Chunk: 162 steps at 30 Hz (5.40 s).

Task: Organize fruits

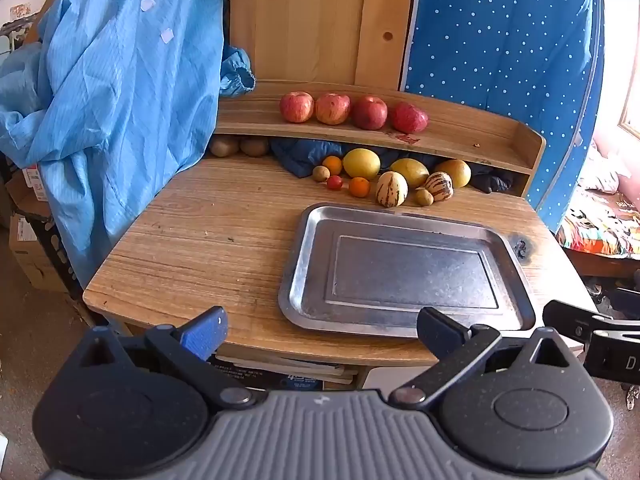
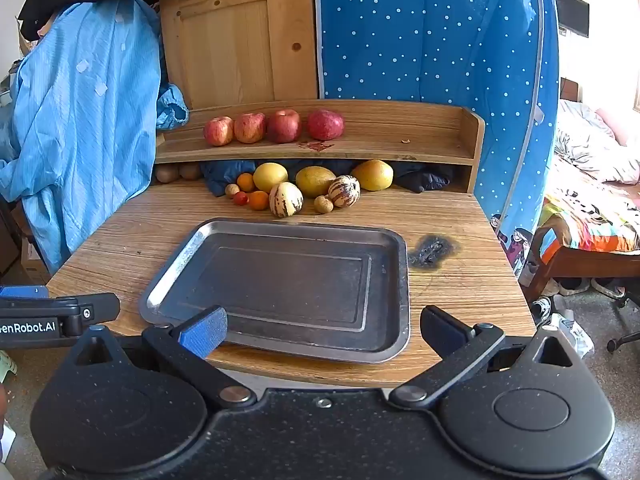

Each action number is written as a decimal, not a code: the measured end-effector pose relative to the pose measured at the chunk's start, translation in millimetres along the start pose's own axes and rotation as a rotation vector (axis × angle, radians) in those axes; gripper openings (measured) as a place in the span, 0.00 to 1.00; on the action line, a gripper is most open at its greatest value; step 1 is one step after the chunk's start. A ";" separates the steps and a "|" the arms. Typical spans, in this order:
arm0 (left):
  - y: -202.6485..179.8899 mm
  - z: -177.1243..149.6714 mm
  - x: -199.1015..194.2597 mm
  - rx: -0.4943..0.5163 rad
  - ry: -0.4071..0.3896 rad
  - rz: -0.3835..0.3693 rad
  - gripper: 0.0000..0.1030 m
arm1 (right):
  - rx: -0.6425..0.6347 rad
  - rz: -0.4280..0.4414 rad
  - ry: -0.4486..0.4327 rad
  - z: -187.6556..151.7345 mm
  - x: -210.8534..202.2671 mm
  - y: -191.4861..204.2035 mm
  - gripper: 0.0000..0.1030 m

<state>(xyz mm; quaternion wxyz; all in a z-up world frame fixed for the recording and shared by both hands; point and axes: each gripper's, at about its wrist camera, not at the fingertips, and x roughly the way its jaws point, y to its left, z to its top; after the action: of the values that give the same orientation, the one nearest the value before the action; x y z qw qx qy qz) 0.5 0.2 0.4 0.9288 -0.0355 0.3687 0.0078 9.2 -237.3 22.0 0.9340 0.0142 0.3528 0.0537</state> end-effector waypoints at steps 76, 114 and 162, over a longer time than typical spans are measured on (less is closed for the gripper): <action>23.2 -18.0 -5.3 0.058 0.072 0.046 0.99 | -0.012 -0.033 -0.013 -5.8 0.2 29.3 0.99; 57.3 114.3 171.0 -0.246 0.215 0.110 0.99 | -0.227 0.155 0.003 117.6 189.4 28.8 0.99; 85.7 219.7 382.5 -0.082 0.518 -0.473 0.53 | -0.503 0.014 0.258 152.2 344.6 166.7 0.44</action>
<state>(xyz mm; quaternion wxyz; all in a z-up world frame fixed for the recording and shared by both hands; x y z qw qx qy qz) 425.8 97.0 -107.6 0.7784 -0.1582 0.5730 -0.2018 351.6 -31.8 -79.6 0.8552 -0.2225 0.4444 0.1471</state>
